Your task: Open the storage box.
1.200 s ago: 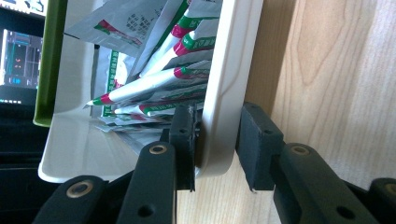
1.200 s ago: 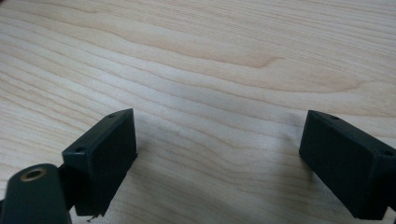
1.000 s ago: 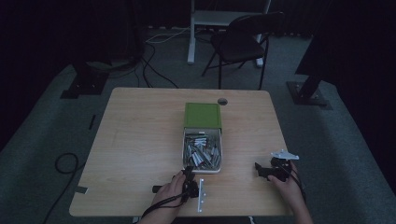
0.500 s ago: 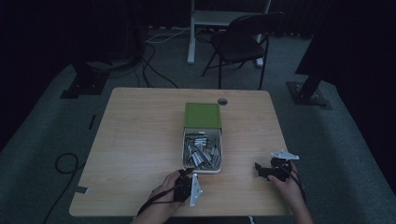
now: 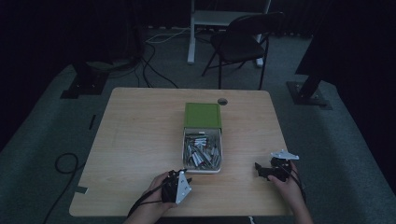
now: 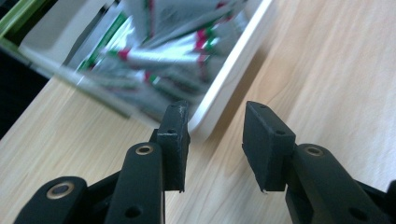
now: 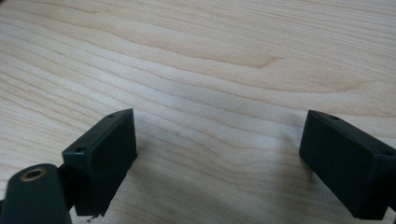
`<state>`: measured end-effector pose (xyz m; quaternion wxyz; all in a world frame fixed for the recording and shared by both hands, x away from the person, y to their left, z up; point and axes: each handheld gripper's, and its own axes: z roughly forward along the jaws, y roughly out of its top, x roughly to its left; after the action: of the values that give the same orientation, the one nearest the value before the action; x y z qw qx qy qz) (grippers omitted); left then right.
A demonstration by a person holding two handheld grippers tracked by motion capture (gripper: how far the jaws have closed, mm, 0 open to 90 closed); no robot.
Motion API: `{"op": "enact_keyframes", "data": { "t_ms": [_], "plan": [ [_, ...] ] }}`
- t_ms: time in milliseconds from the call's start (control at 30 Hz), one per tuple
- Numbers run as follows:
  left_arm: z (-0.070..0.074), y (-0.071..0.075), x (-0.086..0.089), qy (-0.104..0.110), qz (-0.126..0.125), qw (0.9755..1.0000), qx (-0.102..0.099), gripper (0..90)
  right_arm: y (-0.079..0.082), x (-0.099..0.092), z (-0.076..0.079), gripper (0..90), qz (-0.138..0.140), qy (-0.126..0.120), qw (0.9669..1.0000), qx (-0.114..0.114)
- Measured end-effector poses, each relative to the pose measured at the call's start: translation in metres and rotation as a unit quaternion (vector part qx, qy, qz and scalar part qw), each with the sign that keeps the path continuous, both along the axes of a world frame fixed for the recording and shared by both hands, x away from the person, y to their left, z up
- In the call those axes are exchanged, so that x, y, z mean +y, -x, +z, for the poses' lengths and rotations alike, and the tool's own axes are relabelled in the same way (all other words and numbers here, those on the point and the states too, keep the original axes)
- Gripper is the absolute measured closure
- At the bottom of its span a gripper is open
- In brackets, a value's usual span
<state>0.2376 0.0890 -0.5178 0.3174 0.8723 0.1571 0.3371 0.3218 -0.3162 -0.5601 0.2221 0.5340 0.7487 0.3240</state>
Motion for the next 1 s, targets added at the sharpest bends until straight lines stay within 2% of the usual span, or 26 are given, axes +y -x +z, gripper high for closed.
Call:
{"op": "enact_keyframes", "data": {
  "t_ms": [233,400,500,533,600,700,733,767,933,1000],
  "plan": [
    [-0.003,-0.007,0.023,0.026,0.036,0.9989,0.012,60.8,0.0,0.0,0.0,10.7,0.0,0.001,1.0,0.0],
    [-0.004,-0.014,0.039,0.052,0.06,0.9964,0.028,60.8,0.0,0.0,0.0,10.7,0.0,0.0,1.0,0.0],
    [-0.004,-0.018,0.051,0.07,0.079,0.9939,0.034,60.8,0.0,0.0,0.0,10.7,0.0,0.001,1.0,0.0],
    [-0.003,-0.019,0.055,0.078,0.085,0.9927,0.037,60.8,0.0,0.0,0.0,10.7,0.0,0.0,1.0,0.0],
    [-0.003,-0.022,0.063,0.093,0.091,0.9905,0.044,54.9,0.0,0.0,0.0,10.7,0.0,0.001,1.0,0.0],
    [-0.004,-0.026,0.074,0.105,0.111,0.987,0.048,54.9,0.0,0.0,0.0,10.7,0.0,0.0,1.0,0.0],
    [-0.004,-0.026,0.074,0.105,0.111,0.987,0.048,54.9,0.0,0.0,0.0,10.7,0.0,0.0,1.0,0.0],
    [-0.005,-0.028,0.081,0.117,0.122,0.9841,0.053,54.9,0.0,0.0,0.0,10.7,0.0,0.0,1.0,0.0],
    [-0.009,-0.032,0.099,0.135,0.152,0.9772,0.061,54.8,0.0,0.0,0.0,10.7,0.0,0.001,1.0,0.0],
    [-0.009,-0.034,0.107,0.147,0.167,0.9728,0.064,54.8,0.0,0.0,0.0,10.7,0.0,0.001,1.0,0.0]
  ]
}}
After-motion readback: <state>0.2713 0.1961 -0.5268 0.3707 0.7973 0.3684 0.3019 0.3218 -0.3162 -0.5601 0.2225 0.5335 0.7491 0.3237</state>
